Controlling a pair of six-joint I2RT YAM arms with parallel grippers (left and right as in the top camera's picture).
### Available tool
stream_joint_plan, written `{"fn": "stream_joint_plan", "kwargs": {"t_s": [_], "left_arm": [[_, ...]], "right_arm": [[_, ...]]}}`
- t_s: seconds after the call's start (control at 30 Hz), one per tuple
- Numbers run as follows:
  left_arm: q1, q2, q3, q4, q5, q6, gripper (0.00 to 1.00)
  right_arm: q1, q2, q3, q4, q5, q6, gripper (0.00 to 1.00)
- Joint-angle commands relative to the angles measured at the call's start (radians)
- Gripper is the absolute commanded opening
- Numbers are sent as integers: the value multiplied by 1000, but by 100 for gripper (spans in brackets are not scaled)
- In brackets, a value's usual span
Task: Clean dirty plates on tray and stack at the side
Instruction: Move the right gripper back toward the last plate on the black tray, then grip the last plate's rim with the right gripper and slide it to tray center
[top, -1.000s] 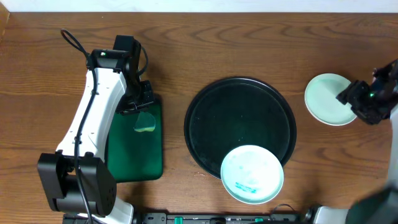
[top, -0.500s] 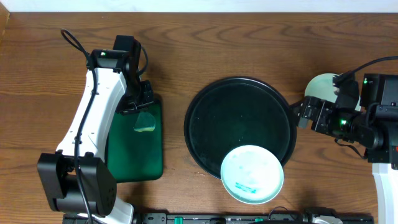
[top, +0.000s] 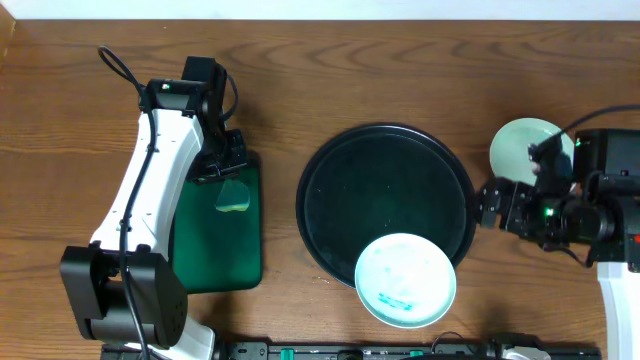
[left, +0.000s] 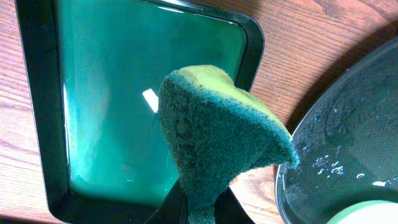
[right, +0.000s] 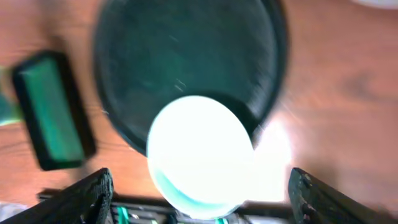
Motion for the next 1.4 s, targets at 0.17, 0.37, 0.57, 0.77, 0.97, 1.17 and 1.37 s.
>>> {"fn": "stream_joint_plan", "kwargs": {"t_s": [0.17, 0.37, 0.57, 0.77, 0.97, 1.17, 1.37], "left_arm": [[2, 4, -4, -2, 3, 20, 7], [2, 4, -4, -2, 11, 27, 7], [2, 4, -4, -2, 21, 28, 7], [2, 4, -4, -2, 21, 28, 7], [2, 4, -4, 1, 21, 28, 7], [2, 4, -4, 1, 21, 28, 7], [2, 4, -4, 2, 21, 28, 7]], "right_arm": [[56, -160, -349, -19, 93, 210, 92], [75, -300, -640, 105, 1, 288, 90], [78, -308, -684, 163, 11, 430, 85], [78, -196, -692, 235, 65, 402, 80], [88, -34, -692, 326, 94, 377, 80], [191, 82, -692, 409, 93, 409, 81], [364, 112, -692, 476, 98, 538, 80]]}}
